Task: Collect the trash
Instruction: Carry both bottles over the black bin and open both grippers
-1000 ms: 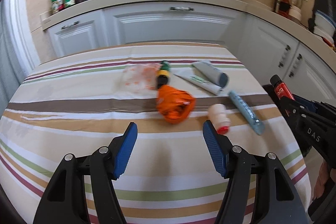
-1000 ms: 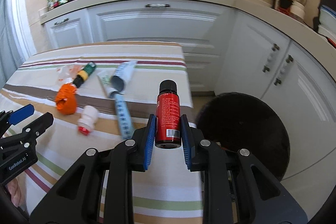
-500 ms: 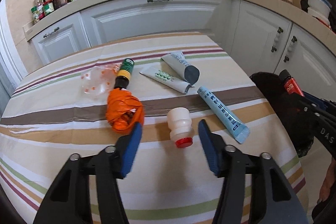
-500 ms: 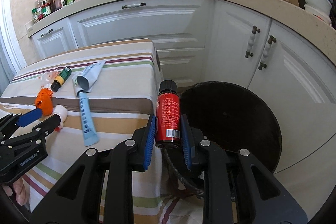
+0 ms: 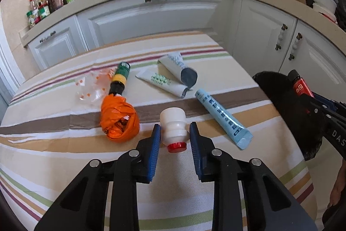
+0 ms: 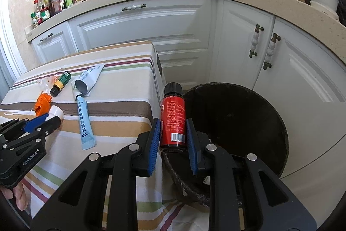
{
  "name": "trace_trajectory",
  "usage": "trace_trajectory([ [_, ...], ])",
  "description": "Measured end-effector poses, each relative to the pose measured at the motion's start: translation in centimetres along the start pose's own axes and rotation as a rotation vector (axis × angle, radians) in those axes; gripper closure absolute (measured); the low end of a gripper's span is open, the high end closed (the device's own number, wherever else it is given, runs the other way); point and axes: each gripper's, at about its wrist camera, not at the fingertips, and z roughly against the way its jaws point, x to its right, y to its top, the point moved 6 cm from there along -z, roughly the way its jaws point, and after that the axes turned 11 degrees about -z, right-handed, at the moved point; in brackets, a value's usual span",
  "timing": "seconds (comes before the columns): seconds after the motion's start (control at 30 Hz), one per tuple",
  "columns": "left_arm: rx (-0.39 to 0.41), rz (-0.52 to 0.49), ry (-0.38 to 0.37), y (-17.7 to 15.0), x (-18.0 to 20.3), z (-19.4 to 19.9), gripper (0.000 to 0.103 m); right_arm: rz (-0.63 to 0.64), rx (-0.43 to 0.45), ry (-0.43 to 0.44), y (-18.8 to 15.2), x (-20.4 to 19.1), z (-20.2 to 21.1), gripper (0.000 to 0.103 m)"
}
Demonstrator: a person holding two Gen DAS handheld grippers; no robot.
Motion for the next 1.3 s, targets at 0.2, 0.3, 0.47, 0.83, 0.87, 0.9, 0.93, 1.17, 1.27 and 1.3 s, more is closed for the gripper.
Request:
trace_trajectory([
  [0.2, 0.085, -0.011, -0.015, 1.3, 0.9, 2.5, 0.075, -0.013, 0.024, -0.013, 0.0, 0.6, 1.4, 0.08],
  [0.3, 0.126, -0.028, -0.03, 2.2, 1.9, 3.7, 0.076, -0.021, 0.036, -0.029, 0.2, 1.2, 2.1, 0.08],
  [0.47, 0.167, -0.056, -0.07, 3.6, 3.9, 4.5, 0.076, -0.041, 0.062, -0.062, 0.7, 2.9, 3.1, 0.08],
  [0.83, 0.246, -0.118, -0.133, 7.3, 8.6, 4.7, 0.076, -0.092, 0.118, -0.141, 2.1, 7.5, 4.6, 0.08],
  [0.87, 0.254, -0.126, -0.135, 7.7, 9.1, 4.7, 0.076, -0.098, 0.124, -0.147, 2.3, 7.9, 4.6, 0.08],
  [0.9, 0.258, -0.133, -0.138, 7.9, 9.6, 4.6, 0.076, -0.102, 0.128, -0.151, 2.4, 8.3, 4.7, 0.08],
  [0.93, 0.263, -0.141, -0.145, 8.3, 10.2, 4.4, 0.076, -0.105, 0.131, -0.154, 2.5, 8.5, 4.6, 0.08],
  [1.17, 0.271, -0.188, -0.168, 9.9, 13.3, 2.9, 0.076, -0.127, 0.144, -0.17, 3.3, 10.4, 4.1, 0.08],
  [1.27, 0.259, -0.192, -0.177, 10.2, 14.0, 2.2, 0.076, -0.135, 0.144, -0.176, 3.4, 11.1, 3.8, 0.08],
  [1.3, 0.255, -0.194, -0.181, 10.2, 14.2, 1.9, 0.076, -0.139, 0.144, -0.178, 3.4, 11.3, 3.6, 0.08],
])
